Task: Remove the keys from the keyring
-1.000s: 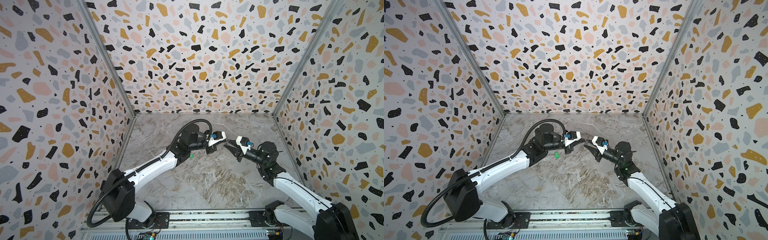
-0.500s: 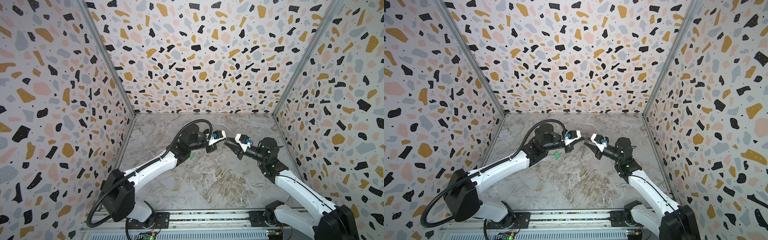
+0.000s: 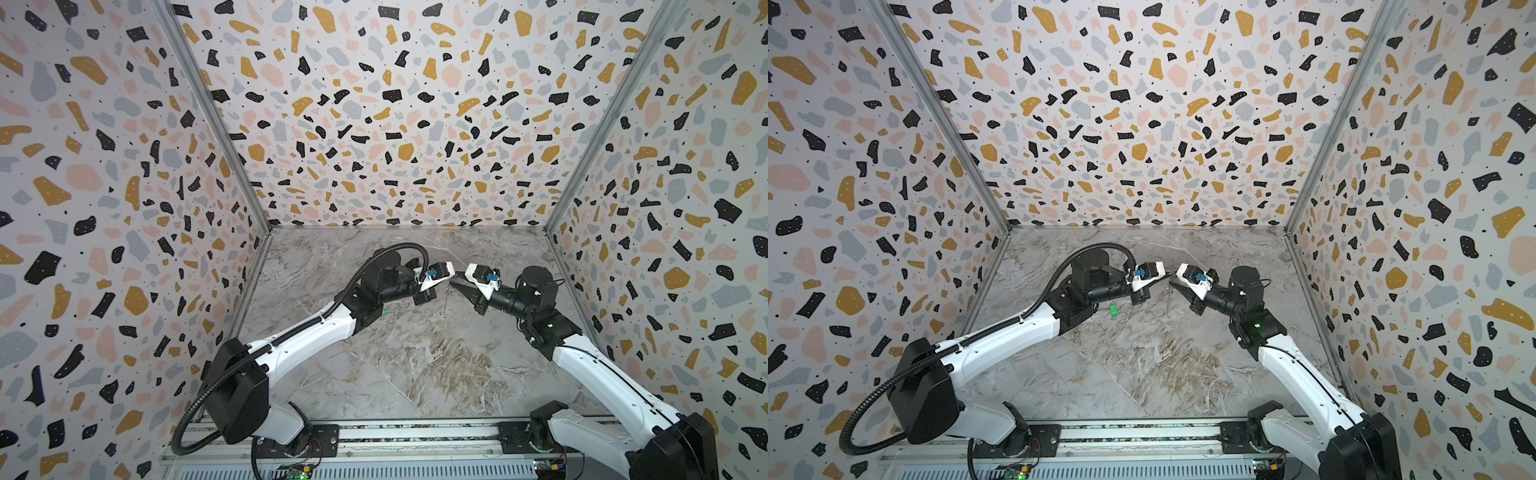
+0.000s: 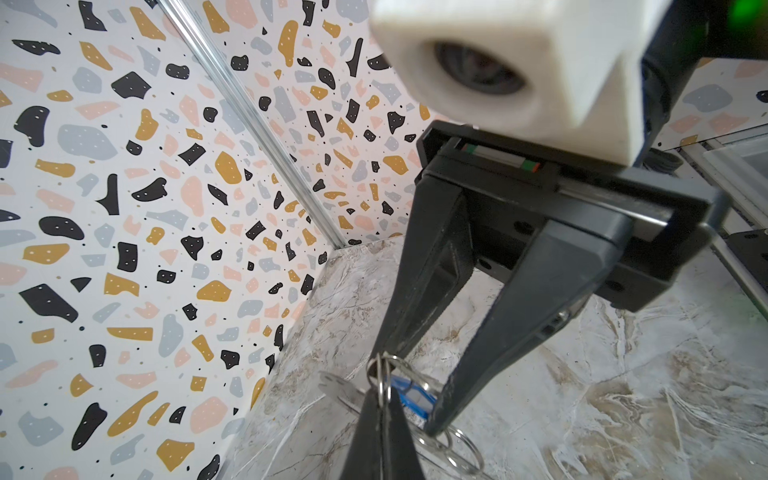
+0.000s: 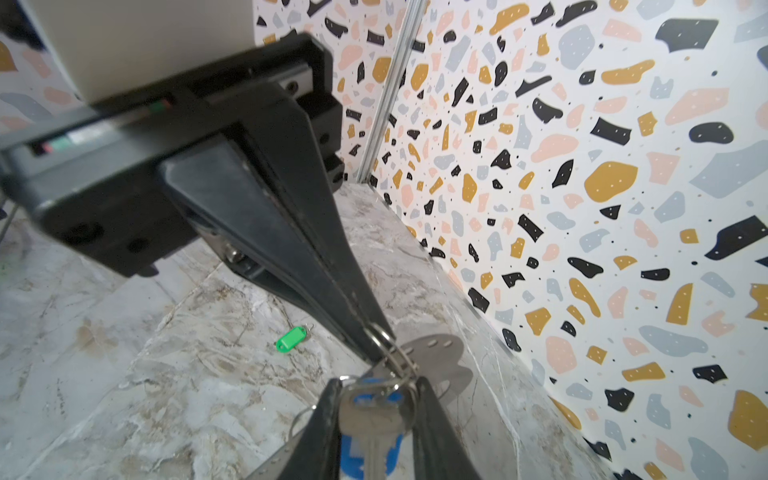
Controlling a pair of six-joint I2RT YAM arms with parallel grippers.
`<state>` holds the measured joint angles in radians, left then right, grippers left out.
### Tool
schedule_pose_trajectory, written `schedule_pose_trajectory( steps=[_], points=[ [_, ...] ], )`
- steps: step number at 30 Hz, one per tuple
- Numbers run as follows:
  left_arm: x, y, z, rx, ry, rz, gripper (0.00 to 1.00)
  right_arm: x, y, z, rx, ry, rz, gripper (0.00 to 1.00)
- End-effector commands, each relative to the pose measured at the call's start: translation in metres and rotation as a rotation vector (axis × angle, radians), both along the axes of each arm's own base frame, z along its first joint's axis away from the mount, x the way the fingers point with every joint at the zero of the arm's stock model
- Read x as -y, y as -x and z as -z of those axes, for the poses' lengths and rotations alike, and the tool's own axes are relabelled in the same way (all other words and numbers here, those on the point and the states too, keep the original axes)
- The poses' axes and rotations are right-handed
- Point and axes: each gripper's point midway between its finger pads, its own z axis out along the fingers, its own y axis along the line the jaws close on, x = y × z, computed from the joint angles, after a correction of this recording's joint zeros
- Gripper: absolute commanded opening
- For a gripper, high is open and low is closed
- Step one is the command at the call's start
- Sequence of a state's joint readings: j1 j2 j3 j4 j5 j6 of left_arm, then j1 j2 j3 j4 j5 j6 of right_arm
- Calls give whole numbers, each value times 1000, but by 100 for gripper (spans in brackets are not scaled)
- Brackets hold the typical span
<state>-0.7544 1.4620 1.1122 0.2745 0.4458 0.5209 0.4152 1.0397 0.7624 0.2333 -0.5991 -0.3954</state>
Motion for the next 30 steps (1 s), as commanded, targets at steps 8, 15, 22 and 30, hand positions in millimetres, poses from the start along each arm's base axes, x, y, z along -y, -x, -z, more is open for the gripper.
schedule_pose_trajectory(
  steps=[8,15,22,30],
  points=[
    [-5,-4,0,7,-9,-54,0,1,2,-52,166,-1,10,0],
    [-5,-6,-12,6,54,-65,0,-7,13,-56,148,-5,-74,2],
    [-3,7,-31,34,117,-1,0,-6,10,-45,56,-23,-93,26],
    [-2,18,-41,49,134,93,0,9,22,-45,-15,-82,-202,46]
  ],
)
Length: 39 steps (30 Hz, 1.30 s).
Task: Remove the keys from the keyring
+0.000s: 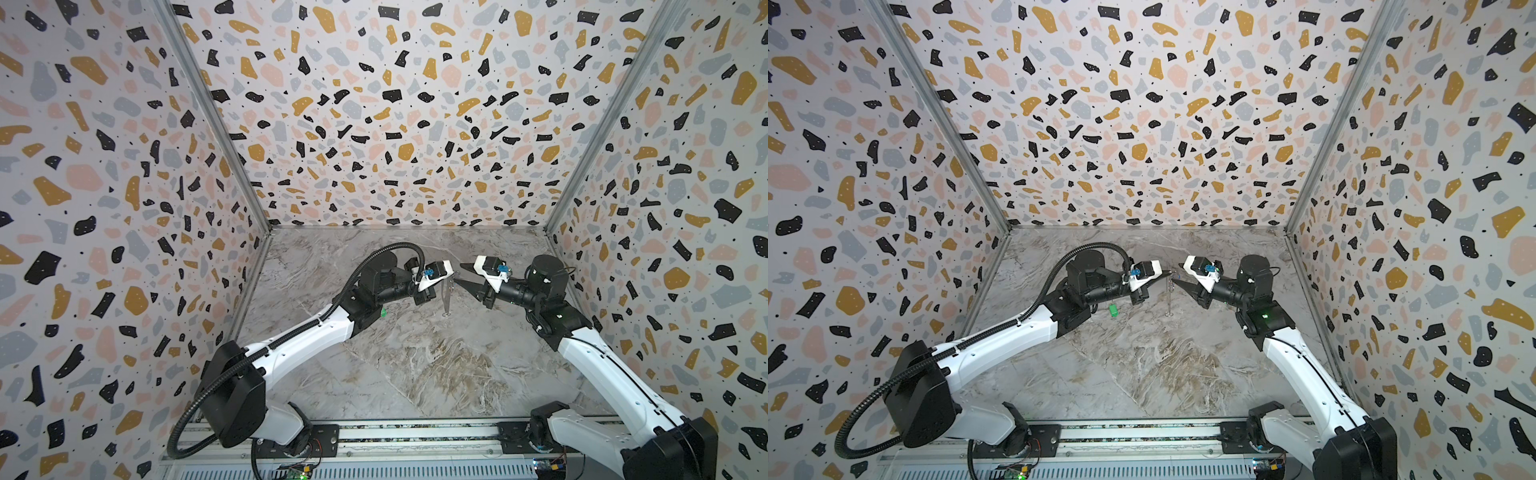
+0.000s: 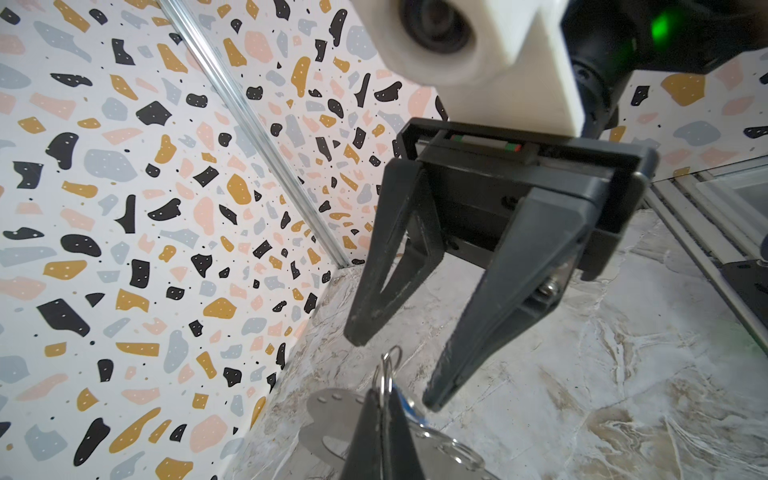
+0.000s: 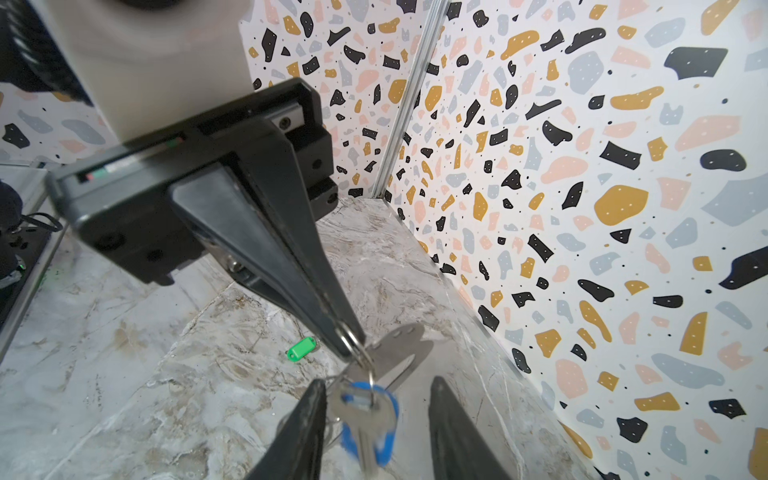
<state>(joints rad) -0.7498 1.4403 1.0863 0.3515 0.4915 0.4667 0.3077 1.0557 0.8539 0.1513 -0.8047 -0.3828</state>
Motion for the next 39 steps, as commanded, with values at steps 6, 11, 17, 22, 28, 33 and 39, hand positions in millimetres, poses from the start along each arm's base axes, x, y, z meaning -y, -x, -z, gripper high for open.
schedule_pose_trajectory(
  steps=[6,11,17,22,28,33,39],
  points=[
    [2,14,-31,59,57,109,0,11,19,-19,-17,-61,-115,48],
    [3,14,-35,63,53,116,0,27,14,-16,-27,-73,-67,43],
    [4,10,-41,57,72,105,0,25,19,-14,-52,-89,-86,38],
    [5,10,-46,49,100,111,0,25,23,-9,-53,-87,-85,36],
    [4,11,-53,48,138,109,0,12,16,-1,-9,-59,-28,37],
    [4,9,-53,43,149,98,0,11,12,-11,47,-110,19,37],
    [4,7,-53,37,152,90,0,15,8,-15,98,-129,89,34]
  ],
)
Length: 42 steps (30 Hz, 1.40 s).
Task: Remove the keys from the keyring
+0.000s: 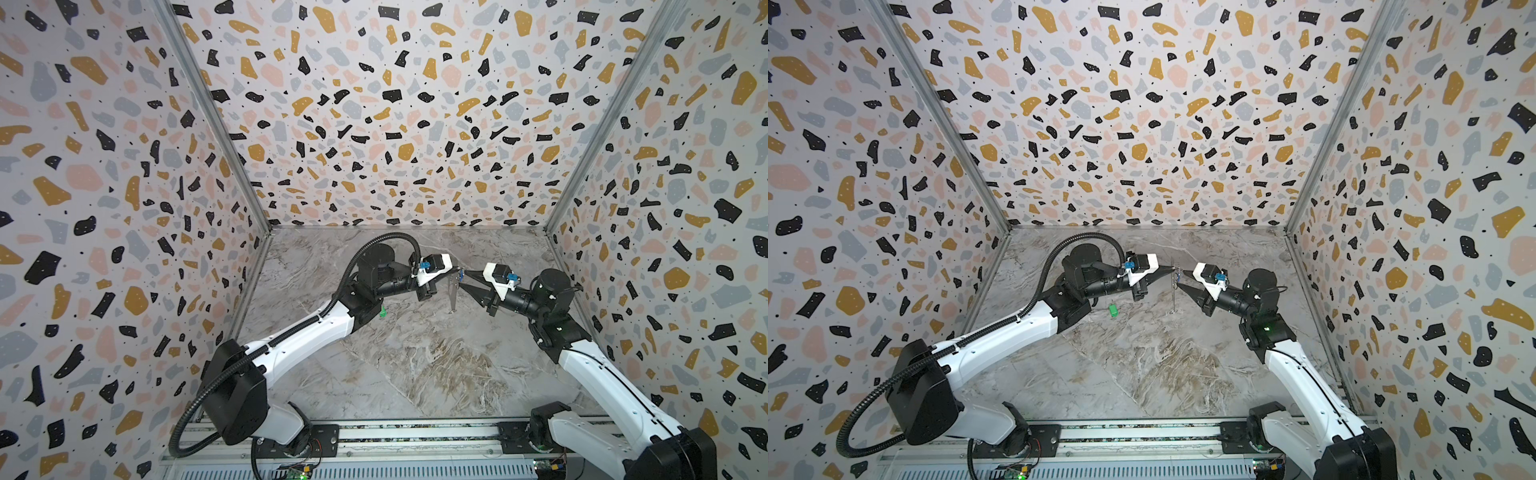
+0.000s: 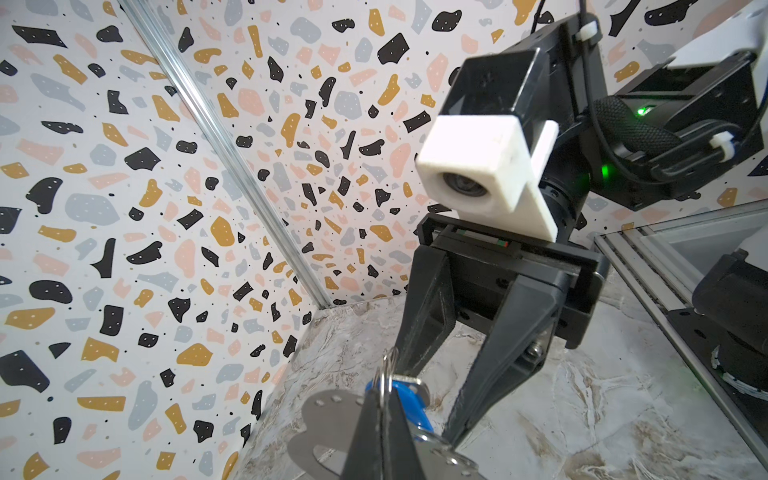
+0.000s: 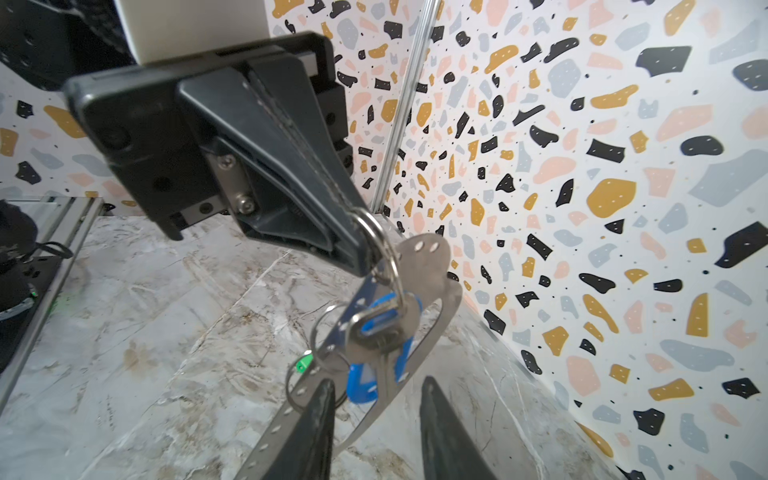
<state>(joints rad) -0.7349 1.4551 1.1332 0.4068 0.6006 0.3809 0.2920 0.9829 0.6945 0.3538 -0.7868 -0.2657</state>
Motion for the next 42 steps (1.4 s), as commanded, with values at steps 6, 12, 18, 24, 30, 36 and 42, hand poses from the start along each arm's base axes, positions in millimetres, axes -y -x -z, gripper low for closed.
schedule_pose_trajectory(
  steps=[6,12,18,24,30,36,42],
  points=[
    [-3,-6,-25,50,72,-33,0,3,15,-36,134,-90,15,32],
    [0,-7,-24,41,77,-32,0,-2,13,-39,132,-107,25,31],
    [-1,-7,-24,39,79,-31,0,0,2,-41,108,-136,86,26],
    [0,-7,-25,41,79,-30,0,-1,-6,-36,73,-138,111,24],
    [0,-7,-25,39,78,-30,0,1,-11,-36,73,-144,147,21],
    [1,-6,-24,35,79,-25,0,1,-13,-37,88,-141,154,12],
    [-1,-14,-24,21,70,-66,0,0,-12,-38,142,-90,192,0]
  ],
)
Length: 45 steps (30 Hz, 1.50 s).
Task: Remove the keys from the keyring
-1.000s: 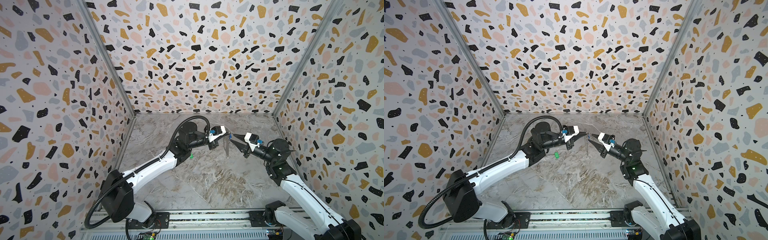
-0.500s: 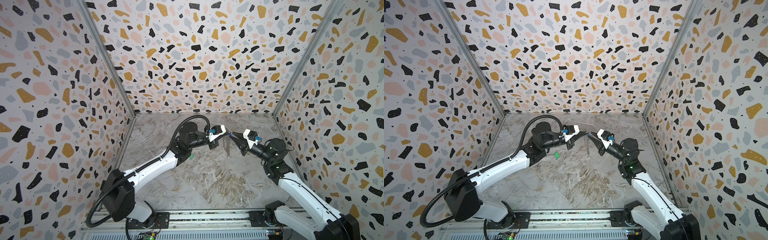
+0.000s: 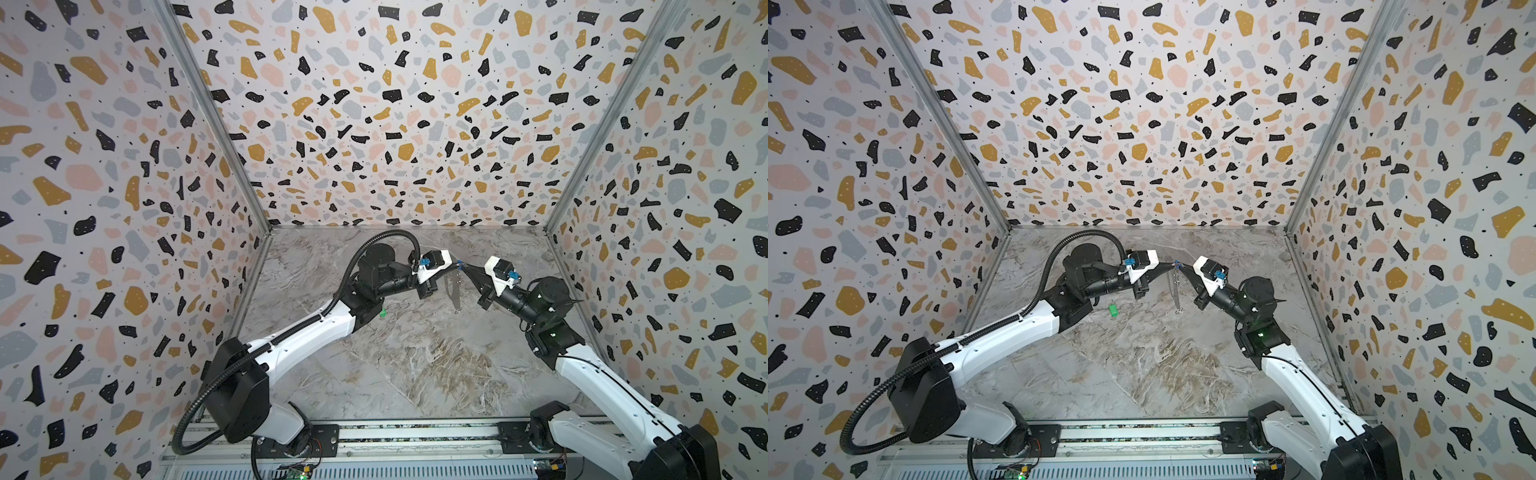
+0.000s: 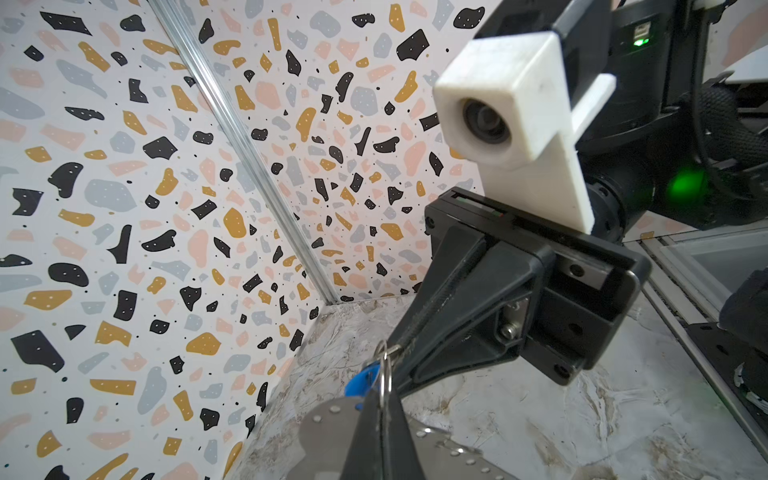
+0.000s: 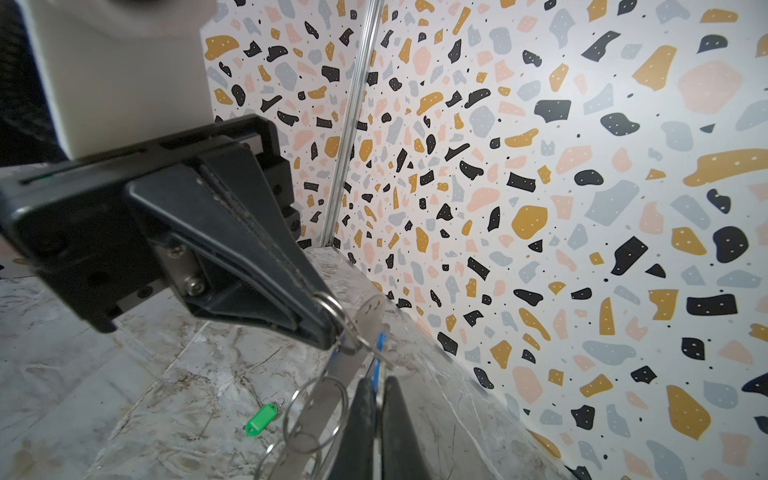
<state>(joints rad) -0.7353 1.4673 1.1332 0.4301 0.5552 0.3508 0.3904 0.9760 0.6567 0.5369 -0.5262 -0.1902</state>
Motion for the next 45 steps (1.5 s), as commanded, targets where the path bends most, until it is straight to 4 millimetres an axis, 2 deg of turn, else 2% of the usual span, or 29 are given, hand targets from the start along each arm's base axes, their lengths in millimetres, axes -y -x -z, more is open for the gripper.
schedule_pose_trajectory(
  steps=[1,10,16,20,32,38,40,43,45],
  points=[
    [-1,-7,-22,37,46,-36,0,3,2,-17,80,20,54,0],
    [0,-21,-19,13,26,-112,0,-2,3,-30,210,110,185,0],
    [2,-26,-8,-21,-19,-130,0,5,-1,-40,265,117,274,0],
    [3,-26,-1,-43,-41,-126,0,13,-2,-48,304,107,336,0],
    [7,-20,24,-134,-107,-65,0,20,-10,-58,376,177,451,0],
    [10,-22,27,-174,-101,-56,0,5,7,-61,453,179,354,0],
    [8,-25,27,-192,-96,-63,18,3,8,-60,459,189,344,0],
    [-1,-28,29,-205,-82,-83,35,0,6,-59,456,212,335,0],
    [-9,-29,22,-185,-24,-96,38,-2,6,-60,459,219,324,0]
  ],
)
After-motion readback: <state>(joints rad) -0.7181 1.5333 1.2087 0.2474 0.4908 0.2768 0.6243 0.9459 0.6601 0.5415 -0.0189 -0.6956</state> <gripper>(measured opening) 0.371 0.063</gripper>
